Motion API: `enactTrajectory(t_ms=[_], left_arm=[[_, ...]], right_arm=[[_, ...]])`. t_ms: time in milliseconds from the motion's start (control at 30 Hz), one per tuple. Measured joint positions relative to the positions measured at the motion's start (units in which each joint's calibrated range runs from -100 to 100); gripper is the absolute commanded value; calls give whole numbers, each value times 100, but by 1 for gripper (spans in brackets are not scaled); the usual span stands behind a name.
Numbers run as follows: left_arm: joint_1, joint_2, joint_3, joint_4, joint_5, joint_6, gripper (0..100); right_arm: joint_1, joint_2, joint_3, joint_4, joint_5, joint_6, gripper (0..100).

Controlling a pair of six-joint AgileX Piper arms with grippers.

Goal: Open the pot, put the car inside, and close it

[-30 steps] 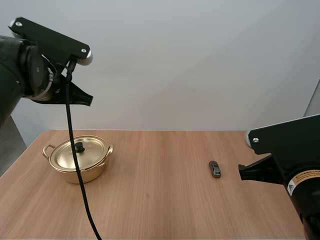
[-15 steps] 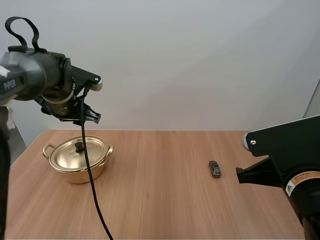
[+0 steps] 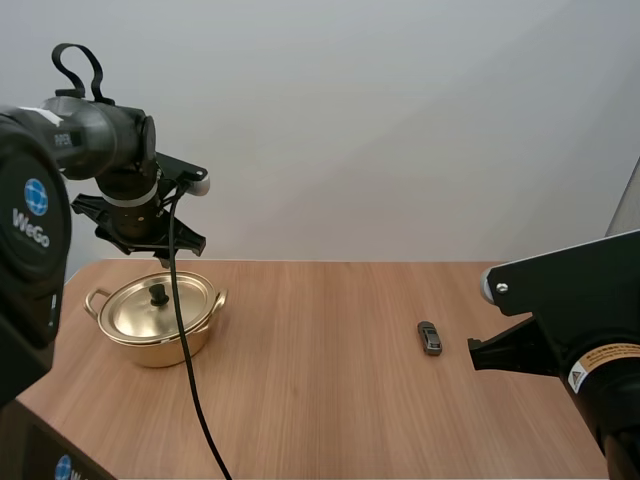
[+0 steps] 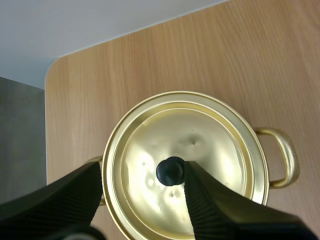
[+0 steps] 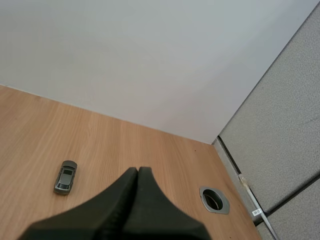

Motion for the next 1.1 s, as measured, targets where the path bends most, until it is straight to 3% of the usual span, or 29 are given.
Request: enactTrajectory(t_ms=[933, 1033, 1100], left_arm=[[0, 1059, -113, 0, 404, 77, 81], [0, 1059, -113, 0, 404, 77, 75], [0, 1059, -113, 0, 404, 77, 63]], right_arm=[[0, 0, 0, 35, 0, 0, 0], [0, 0, 0, 35, 0, 0, 0], [0, 0, 0, 35, 0, 0, 0]])
